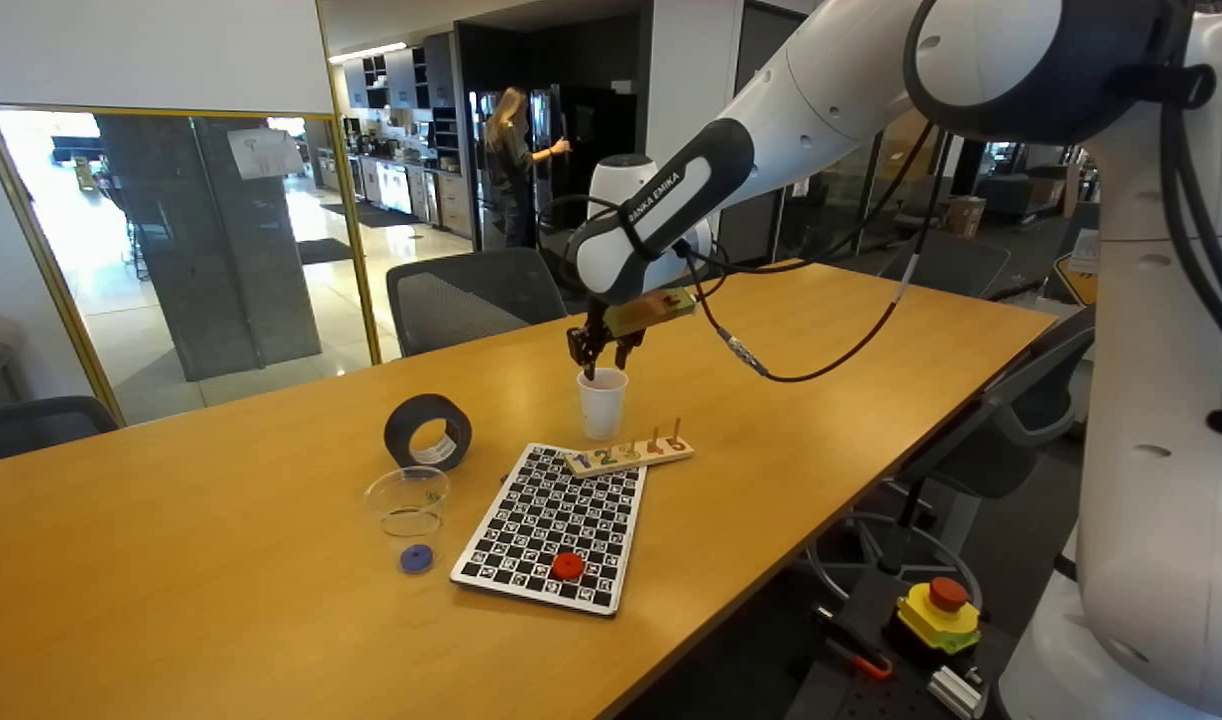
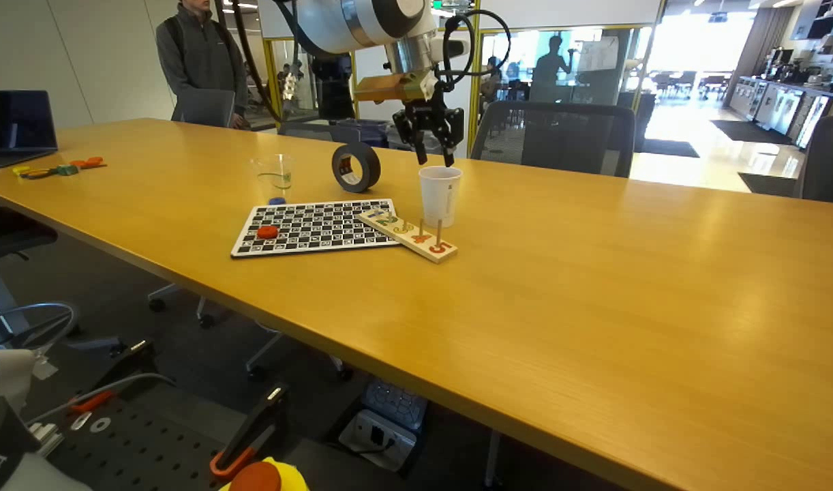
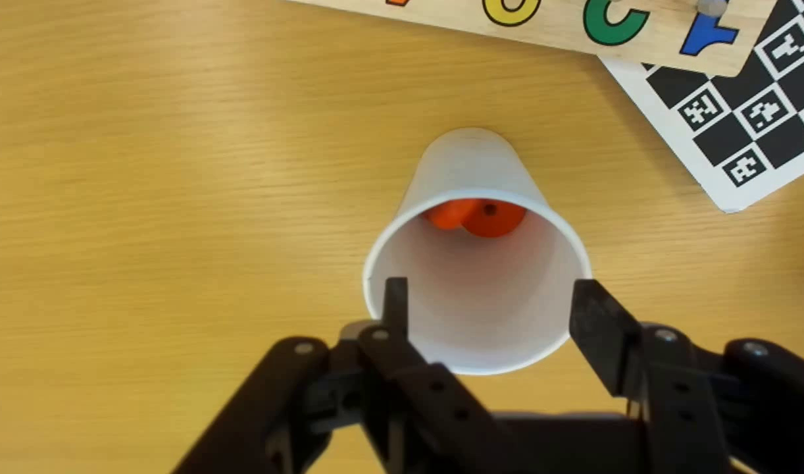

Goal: Put the blue square into the transparent cup and the orange squares into the white cup.

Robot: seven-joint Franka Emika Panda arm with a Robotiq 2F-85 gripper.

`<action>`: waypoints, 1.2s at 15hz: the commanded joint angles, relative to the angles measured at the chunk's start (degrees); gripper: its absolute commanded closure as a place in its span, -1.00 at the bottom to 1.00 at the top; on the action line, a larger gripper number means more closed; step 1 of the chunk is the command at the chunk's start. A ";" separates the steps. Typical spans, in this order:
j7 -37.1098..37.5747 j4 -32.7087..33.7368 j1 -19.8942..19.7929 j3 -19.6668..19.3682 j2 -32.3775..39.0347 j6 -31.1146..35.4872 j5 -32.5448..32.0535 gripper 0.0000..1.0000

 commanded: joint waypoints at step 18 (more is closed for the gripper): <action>16.74 -20.66 9.63 11.29 -14.09 -5.71 12.72 -1.00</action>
